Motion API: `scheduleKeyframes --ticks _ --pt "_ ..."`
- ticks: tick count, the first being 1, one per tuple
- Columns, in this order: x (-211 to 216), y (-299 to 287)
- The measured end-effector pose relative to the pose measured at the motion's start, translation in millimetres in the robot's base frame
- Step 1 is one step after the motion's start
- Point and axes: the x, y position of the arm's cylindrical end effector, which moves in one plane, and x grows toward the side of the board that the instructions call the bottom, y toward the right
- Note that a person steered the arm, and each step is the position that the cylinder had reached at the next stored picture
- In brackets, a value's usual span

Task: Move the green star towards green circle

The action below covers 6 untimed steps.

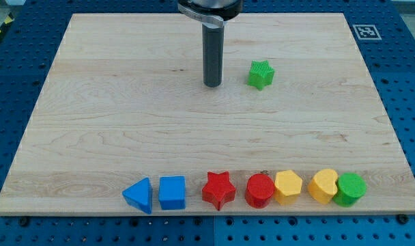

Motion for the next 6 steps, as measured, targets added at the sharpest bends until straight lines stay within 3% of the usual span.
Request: scheduleKeyframes --ticks 1,2,3,4,6 --pt "-1.1 0.0" --pt "-33.2 0.1" --pt "-42.9 40.0" --pt "-35.0 72.1" --pt "-27.4 73.9"
